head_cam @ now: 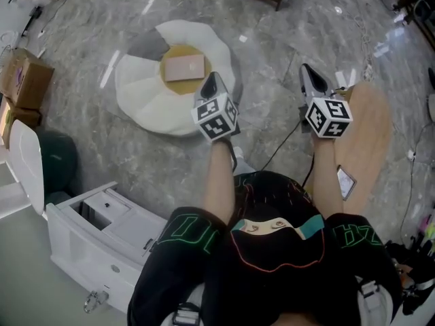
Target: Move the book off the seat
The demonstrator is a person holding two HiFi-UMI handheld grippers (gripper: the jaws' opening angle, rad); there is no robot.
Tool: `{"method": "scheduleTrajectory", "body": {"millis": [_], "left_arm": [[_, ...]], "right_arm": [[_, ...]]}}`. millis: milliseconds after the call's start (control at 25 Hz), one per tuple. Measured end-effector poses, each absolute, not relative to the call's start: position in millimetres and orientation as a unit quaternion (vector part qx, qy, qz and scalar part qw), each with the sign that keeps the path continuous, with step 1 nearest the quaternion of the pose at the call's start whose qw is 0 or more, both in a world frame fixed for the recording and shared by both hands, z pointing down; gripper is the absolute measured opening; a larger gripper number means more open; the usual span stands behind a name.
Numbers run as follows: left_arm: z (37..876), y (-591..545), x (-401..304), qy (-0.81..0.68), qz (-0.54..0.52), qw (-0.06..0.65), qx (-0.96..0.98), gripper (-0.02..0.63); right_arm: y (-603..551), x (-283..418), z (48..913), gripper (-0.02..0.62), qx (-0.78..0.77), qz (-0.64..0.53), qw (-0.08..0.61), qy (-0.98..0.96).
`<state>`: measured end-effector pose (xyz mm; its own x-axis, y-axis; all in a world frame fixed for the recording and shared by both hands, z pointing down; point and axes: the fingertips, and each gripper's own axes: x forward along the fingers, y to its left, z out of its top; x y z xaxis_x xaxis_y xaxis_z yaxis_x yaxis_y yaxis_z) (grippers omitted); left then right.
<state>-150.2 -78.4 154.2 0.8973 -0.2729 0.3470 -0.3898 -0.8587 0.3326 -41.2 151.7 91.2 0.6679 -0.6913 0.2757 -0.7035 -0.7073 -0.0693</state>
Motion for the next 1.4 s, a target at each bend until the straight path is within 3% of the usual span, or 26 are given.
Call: {"method": "scheduleTrajectory", "body": {"millis": [600, 1040, 1400], "left_arm": [[183, -81, -68, -0.170, 0.176, 0.202, 0.948, 0.011], [189, -93, 50, -0.227, 0.185, 0.212, 0.932, 0.011], [215, -127, 37, -0.314, 0.196, 0.254, 0.894, 0.011]], "right_arm": [[150, 47, 120, 0.003, 0.911, 0.175, 0.015, -0.372], [112, 213, 128, 0.003, 0.886, 0.186, -0.016, -0.425], [41, 243, 158, 0.003, 0.835, 0.227, -0.016, -0.501]]}}
